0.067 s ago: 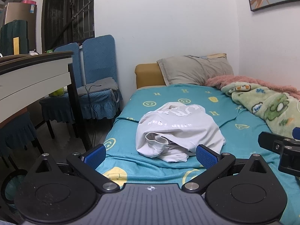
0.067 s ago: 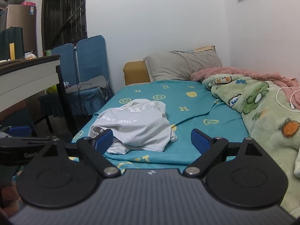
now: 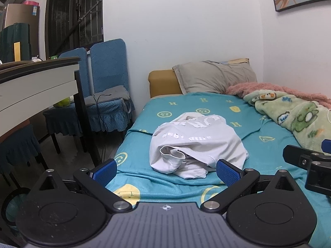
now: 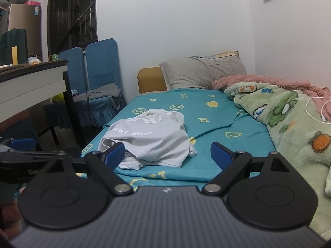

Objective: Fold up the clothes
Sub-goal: 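Move both grippers toward the crumpled white T-shirt on the bed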

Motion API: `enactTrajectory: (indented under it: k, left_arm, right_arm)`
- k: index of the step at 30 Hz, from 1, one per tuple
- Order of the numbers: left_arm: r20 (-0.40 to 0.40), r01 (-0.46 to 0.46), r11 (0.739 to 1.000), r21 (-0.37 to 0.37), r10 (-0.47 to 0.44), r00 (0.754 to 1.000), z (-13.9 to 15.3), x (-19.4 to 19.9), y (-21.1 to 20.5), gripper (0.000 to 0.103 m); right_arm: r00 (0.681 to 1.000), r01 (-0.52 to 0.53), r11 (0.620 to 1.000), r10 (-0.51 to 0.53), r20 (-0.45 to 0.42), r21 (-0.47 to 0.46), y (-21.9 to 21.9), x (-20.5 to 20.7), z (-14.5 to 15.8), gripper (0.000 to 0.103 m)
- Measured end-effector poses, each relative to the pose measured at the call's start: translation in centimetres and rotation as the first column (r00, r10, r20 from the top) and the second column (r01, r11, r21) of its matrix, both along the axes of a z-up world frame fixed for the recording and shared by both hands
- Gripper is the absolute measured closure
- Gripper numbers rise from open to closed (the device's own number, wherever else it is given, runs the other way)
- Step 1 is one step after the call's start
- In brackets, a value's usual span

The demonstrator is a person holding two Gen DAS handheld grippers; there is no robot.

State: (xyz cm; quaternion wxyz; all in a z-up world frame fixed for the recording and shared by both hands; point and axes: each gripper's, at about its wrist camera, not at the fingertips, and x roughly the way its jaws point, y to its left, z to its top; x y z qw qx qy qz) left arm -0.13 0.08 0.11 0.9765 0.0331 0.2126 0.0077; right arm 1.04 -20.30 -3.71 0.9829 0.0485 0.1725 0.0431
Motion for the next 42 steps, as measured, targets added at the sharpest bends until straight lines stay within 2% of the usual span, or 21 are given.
enactTrajectory:
  k: [27, 34, 38, 42]
  left_arm:
    - [0.016, -0.011, 1.0, -0.003, 0.011, 1.0, 0.1, -0.4, 0.2, 0.0]
    - [0.001, -0.016, 0.998, -0.054, 0.016, 1.0, 0.5, -0.1, 1.1, 0.0]
    - [0.015, -0.041, 0.999, -0.022, 0.042, 0.999, 0.8, 0.0, 0.9, 0.0]
    - [0.01, -0.024, 1.0, 0.0, 0.024, 1.0, 2.1, 1.1, 0.0, 0.0]
  right_arm:
    - [1.0, 0.013, 1.0, -0.013, 0.005, -0.028, 0.2, -0.2, -0.1, 0.012]
    - [1.0, 0.02, 1.0, -0.02, 0.004, -0.021, 0.0, -0.2, -0.1, 0.012]
    - [0.999, 0.045, 0.999, -0.045, 0.014, -0.012, -0.3, -0.2, 0.1, 0.012]
    - [0.997, 0.076, 0.997, -0.076, 0.017, 0.026, -1.2, -0.1, 0.3, 0.012]
